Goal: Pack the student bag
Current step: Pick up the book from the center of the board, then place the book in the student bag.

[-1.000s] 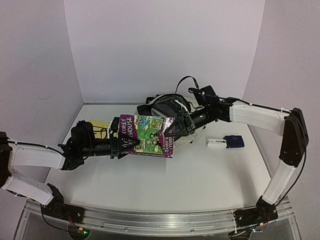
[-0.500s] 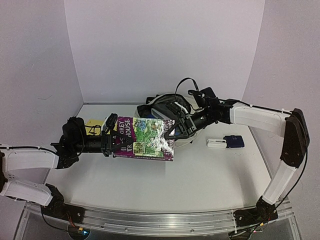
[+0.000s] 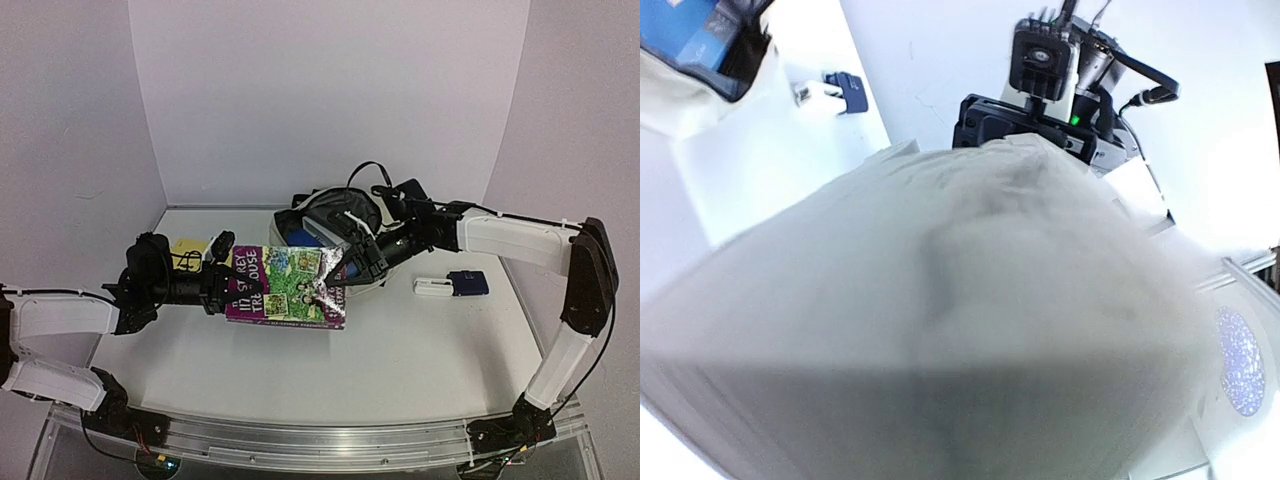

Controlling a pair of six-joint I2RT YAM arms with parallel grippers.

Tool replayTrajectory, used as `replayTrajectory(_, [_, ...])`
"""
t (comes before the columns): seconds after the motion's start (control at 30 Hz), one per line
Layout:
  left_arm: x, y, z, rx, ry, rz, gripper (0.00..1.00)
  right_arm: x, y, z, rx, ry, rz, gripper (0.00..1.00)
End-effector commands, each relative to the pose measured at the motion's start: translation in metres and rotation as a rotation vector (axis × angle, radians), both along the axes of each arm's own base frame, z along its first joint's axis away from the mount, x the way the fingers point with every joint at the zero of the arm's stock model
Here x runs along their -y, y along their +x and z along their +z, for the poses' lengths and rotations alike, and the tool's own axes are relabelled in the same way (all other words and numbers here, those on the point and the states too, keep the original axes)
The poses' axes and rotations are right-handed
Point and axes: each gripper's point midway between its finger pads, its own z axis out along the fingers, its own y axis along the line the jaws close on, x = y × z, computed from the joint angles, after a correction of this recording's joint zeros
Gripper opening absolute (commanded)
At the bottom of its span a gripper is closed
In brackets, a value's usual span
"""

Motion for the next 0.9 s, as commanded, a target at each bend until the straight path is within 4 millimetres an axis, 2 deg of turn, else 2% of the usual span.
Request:
replayTrajectory(0.0, [0.003,0.007,0.028,0.088,-0.056,0.016,0.17,-0.003,0.041,-0.01,0.169,-0.108,-0.155,0.09])
replayTrajectory(0.03, [0.001,0.01,0.027,0.084,-0.051,0.033,0.11,0.002,0.06,-0.014,0.215,-0.162,-0.221,0.19])
replayTrajectory(0.1, [-0.002,0.016,0.024,0.073,-0.043,0.073,0.03,0.016,0.099,-0.025,0.3,-0.277,-0.34,0.47])
replayTrajectory(0.13, [-0.004,0.02,0.023,0.067,-0.038,0.102,0.0,0.026,0.122,-0.026,0.359,-0.334,-0.414,0.55])
replayTrajectory(0.2, [-0.008,0.027,0.023,0.062,-0.038,0.157,0.0,0.046,0.162,-0.03,0.508,-0.464,-0.526,0.61])
replayTrajectory(0.37, [-0.017,0.041,0.019,0.048,-0.041,0.268,0.0,0.063,0.236,-0.034,0.815,-0.682,-0.627,0.67])
replayTrajectory(0.43, [-0.019,0.045,0.018,0.043,-0.042,0.292,0.0,0.061,0.256,-0.044,0.88,-0.741,-0.622,0.67])
replayTrajectory(0.47, [-0.02,0.046,0.018,0.042,-0.044,0.301,0.0,0.06,0.265,-0.056,0.9,-0.771,-0.61,0.67])
replayTrajectory(0.63, [-0.025,0.05,0.016,0.033,-0.048,0.344,0.0,0.051,0.297,-0.085,0.958,-0.845,-0.607,0.67])
replayTrajectory(0.73, [-0.031,0.05,0.015,0.035,-0.043,0.374,0.0,0.054,0.315,-0.101,0.994,-0.912,-0.628,0.68])
replayTrajectory(0.83, [-0.035,0.049,0.011,0.031,-0.036,0.394,0.0,0.056,0.327,-0.111,1.017,-0.947,-0.643,0.63])
replayTrajectory(0.87, [-0.037,0.048,0.01,0.03,-0.035,0.402,0.0,0.056,0.329,-0.117,1.016,-0.958,-0.643,0.58])
